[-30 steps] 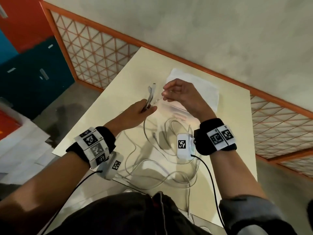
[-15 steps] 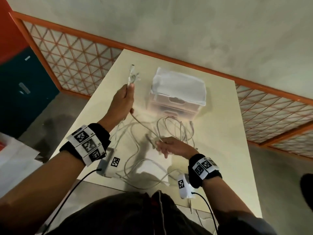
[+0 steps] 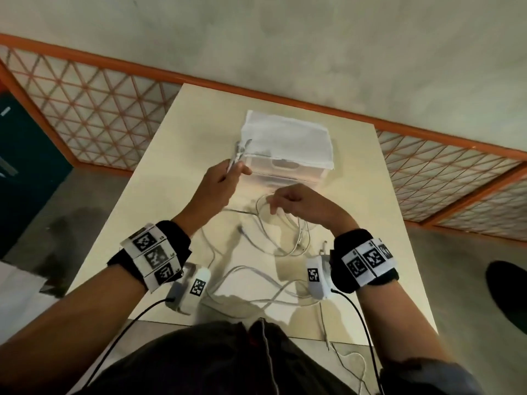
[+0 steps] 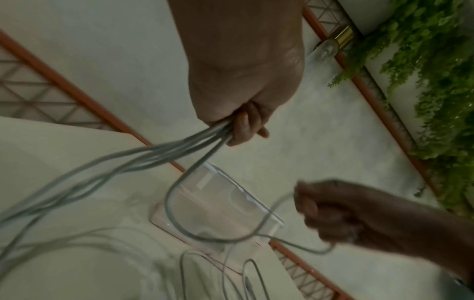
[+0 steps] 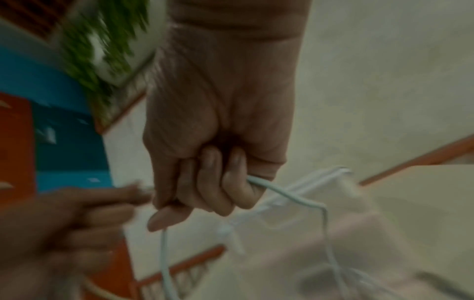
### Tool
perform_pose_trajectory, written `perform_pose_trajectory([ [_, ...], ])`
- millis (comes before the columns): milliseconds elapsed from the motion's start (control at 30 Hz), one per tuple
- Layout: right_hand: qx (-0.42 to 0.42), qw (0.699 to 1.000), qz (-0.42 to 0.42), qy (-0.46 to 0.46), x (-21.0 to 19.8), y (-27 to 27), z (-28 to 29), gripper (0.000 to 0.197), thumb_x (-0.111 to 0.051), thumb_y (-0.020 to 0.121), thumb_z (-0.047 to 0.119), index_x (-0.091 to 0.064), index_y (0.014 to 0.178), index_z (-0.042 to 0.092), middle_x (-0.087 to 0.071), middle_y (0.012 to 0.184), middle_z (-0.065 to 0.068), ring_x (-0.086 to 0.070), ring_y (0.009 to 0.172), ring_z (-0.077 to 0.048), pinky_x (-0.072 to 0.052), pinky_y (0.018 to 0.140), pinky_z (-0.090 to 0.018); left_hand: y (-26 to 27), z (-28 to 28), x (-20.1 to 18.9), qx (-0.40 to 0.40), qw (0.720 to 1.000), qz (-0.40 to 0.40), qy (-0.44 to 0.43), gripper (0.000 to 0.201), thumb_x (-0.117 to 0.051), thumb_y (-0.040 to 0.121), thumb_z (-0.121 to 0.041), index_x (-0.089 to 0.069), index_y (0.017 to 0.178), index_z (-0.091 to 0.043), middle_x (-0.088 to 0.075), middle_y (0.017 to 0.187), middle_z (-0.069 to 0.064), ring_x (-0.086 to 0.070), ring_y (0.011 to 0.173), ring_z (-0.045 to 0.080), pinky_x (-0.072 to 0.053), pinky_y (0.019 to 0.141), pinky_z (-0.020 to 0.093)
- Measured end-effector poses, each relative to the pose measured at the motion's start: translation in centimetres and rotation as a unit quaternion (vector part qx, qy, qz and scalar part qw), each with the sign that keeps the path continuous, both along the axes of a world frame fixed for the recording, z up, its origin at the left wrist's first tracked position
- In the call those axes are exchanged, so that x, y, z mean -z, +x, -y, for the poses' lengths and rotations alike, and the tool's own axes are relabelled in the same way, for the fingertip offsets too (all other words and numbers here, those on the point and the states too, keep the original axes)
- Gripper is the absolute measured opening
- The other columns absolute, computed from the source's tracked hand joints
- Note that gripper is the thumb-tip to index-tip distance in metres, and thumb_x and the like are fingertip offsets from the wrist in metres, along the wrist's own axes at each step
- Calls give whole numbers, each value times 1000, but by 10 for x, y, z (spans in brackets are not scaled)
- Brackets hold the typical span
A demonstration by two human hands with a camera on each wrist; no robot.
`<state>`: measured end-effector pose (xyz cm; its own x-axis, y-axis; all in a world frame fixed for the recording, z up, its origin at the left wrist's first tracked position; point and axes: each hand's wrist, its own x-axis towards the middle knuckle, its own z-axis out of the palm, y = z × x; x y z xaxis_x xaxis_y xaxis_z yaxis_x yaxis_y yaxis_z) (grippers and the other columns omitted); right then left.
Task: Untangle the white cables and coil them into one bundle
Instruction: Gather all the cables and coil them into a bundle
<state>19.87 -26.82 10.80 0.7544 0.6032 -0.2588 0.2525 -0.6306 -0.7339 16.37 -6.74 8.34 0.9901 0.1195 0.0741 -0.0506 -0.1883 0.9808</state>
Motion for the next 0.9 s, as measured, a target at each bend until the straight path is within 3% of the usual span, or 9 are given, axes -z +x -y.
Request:
perform_pose_trajectory([
  [67,9,999,27,28,-18,-2,-18,33,-48,99,30,-63,76,12,-49,45,21,-42,47,2,-33,53,-9,-4,11,-2,34,999,-19,-11,31,-37,102,-28,-65,91,-18,-29,53,-4,-25,39,4,-22,38,18],
  [200,34,996,51,72,-33,-3,-28,36,-41,101,29,-56,76,9,-43,40,15,-36,39,-3,-30,45,-10,-10,21,-6,52,996,-65,-38,42,-40,101,-35,-55,63,-23,-29,48,-4,-23,40,8,-19,41,22],
  [267,55,995,35,78,-28,-2,-23,41,-39,101,37,-50,69,13,-35,45,12,-31,38,-4,-29,43,-14,-7,17,-7,36,996,-74,-24,41,-42,99,-37,-46,63,-19,-30,45,-10,-24,39,7,-21,41,22],
  [367,89,995,22,49,-14,-3,-3,58,-35,97,54,-37,52,17,-31,44,5,-29,39,-9,-31,50,-21,-3,4,-12,-38,999,-32,-21,38,-43,100,-33,-44,65,-18,-32,49,-6,-28,41,7,-23,41,22],
  [467,156,987,20,4,7,-1,31,63,-35,93,62,-31,47,19,-32,39,7,-32,40,-12,-35,57,-28,1,-19,-18,-138,987,3,-84,39,-41,101,-30,-42,63,-20,-31,48,-6,-26,37,3,-22,37,20],
  [633,256,966,33,12,42,6,80,56,-43,94,56,-37,52,18,-39,46,7,-38,48,-15,-41,69,-34,9,-42,-11,-246,969,13,-12,41,-40,97,-36,-41,60,-18,-37,55,3,-35,54,20,-29,57,33],
  [733,266,958,77,76,36,7,83,46,-42,100,40,-38,60,17,-36,57,6,-34,54,-10,-36,65,-32,7,-39,0,-273,960,-16,65,35,-45,98,-24,-64,79,-2,-59,76,11,-53,74,22,-33,64,26],
  [800,247,958,104,104,23,9,78,44,-42,100,36,-38,61,17,-36,59,7,-35,56,-10,-35,63,-30,7,-37,8,-278,955,-41,96,25,-53,94,-17,-65,96,5,-65,91,20,-60,86,30,-38,71,26],
  [900,191,967,121,118,-2,9,58,42,-48,99,33,-43,62,13,-37,58,6,-36,57,-9,-32,61,-26,7,-27,11,-263,957,-36,116,21,-57,89,-13,-63,105,0,-60,84,13,-55,76,25,-41,75,26],
])
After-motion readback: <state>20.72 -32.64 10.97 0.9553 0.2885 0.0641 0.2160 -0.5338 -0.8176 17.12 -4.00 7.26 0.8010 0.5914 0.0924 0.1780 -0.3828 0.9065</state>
